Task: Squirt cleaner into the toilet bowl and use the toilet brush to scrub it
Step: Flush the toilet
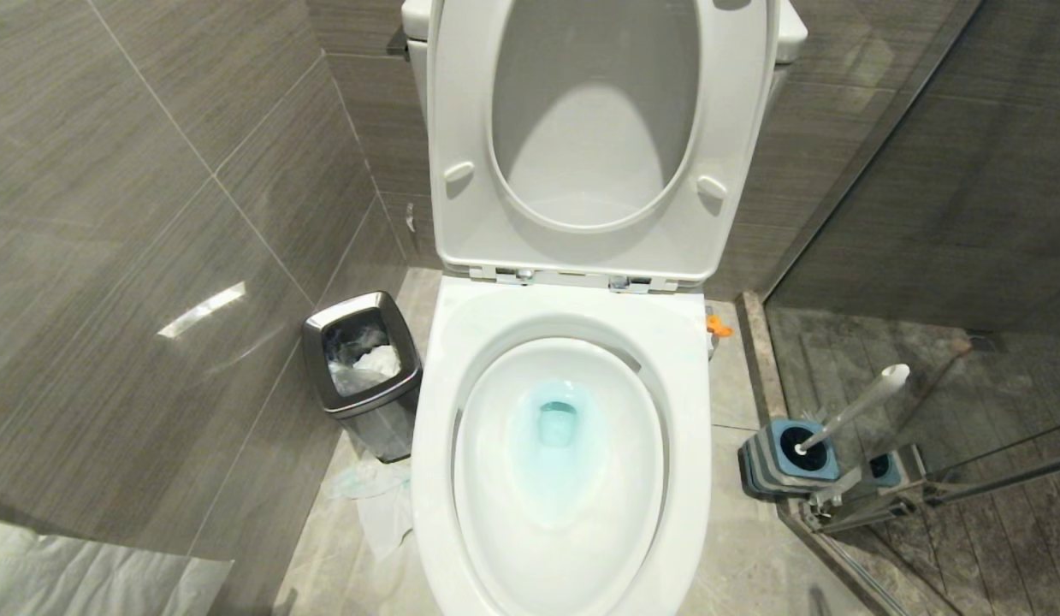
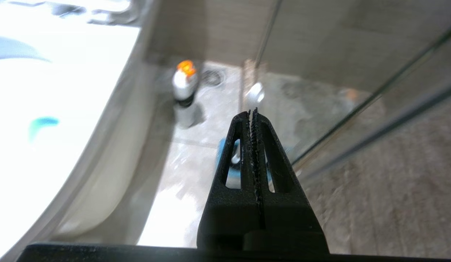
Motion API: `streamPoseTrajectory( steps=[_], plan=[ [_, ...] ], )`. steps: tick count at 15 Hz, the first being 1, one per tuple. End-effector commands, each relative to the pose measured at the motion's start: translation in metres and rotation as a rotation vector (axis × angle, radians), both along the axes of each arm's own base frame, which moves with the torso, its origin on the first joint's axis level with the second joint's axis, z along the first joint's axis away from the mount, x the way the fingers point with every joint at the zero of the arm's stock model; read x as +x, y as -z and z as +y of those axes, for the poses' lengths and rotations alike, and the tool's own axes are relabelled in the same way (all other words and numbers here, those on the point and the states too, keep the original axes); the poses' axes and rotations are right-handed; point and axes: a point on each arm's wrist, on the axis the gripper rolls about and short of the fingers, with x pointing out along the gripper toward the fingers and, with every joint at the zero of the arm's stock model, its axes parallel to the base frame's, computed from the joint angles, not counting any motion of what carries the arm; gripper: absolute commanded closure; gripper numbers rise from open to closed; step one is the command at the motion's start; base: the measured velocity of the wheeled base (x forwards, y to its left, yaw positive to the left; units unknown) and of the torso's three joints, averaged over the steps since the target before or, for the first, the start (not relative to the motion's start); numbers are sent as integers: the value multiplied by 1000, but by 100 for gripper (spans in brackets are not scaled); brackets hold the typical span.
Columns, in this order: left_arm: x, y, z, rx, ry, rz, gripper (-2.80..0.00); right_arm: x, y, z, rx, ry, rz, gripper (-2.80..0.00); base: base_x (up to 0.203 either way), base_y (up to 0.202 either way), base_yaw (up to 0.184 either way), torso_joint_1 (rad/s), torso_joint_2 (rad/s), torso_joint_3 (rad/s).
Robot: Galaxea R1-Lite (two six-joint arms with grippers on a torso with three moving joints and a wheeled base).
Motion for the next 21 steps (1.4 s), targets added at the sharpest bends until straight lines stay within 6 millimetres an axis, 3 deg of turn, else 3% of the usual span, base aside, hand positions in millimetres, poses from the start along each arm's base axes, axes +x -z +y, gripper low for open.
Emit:
streamPoseTrajectory(
  steps=[1,3,5,16,21],
  plan=[
    [0,0,0,0,0,1,0,-44,9,7,-1,-38,-6,0,0,0,0,0,0,0],
    [0,0,0,0,0,1,0,-66,19,10,2,-63,24,0,0,0,0,0,0,0],
    [0,0,0,0,0,1,0,-74,18,12,8,-76,68,0,0,0,0,0,0,0],
    [0,0,0,0,0,1,0,-75,11,12,4,-150,49,0,0,0,0,0,0,0],
    [0,0,0,0,0,1,0,-82,27,10,-8,-183,18,0,0,0,0,0,0,0]
  ],
)
